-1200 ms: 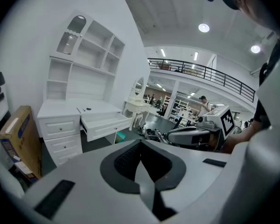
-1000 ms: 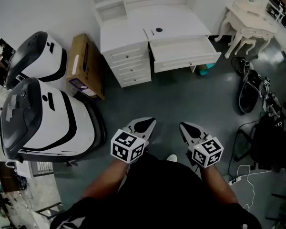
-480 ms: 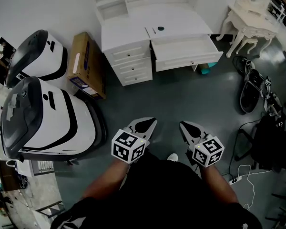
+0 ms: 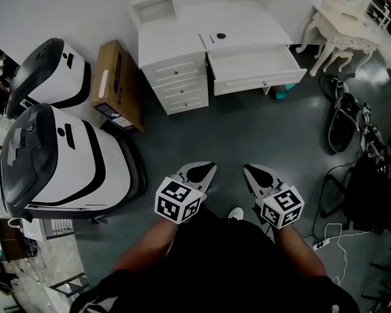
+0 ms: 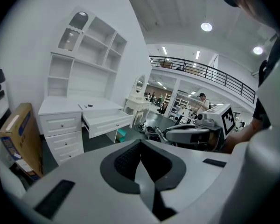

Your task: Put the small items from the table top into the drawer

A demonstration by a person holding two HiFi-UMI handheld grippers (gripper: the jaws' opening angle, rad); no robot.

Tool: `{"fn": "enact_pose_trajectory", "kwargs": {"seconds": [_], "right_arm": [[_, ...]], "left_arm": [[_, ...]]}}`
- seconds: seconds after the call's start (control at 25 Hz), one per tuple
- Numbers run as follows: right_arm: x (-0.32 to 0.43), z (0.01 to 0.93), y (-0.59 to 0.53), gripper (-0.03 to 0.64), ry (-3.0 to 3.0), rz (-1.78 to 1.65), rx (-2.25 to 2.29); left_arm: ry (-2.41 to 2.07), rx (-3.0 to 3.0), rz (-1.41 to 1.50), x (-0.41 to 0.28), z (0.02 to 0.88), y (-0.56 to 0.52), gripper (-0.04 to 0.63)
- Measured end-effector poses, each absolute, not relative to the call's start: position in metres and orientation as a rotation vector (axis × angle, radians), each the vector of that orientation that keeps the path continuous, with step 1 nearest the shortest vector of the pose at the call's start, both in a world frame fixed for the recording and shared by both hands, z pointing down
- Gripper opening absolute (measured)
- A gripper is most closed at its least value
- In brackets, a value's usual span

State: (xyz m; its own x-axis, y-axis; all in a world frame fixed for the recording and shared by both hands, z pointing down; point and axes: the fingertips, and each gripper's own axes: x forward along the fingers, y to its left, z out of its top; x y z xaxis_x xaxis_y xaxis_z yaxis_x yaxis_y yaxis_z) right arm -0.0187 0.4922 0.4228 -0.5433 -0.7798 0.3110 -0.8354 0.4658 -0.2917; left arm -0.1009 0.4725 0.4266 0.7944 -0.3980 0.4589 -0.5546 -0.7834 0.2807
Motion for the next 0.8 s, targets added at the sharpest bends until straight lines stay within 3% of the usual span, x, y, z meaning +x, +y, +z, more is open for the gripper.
{"fn": "enact_pose_trajectory", "kwargs": {"seconds": [0.8], "right_arm": [[-0.051,0.427,0.418,0.028,-2.51,0.679,1.482]], "left_arm": [[-0.619,2.543,0.505,-0.135,0.431,0.393,0.003]]}}
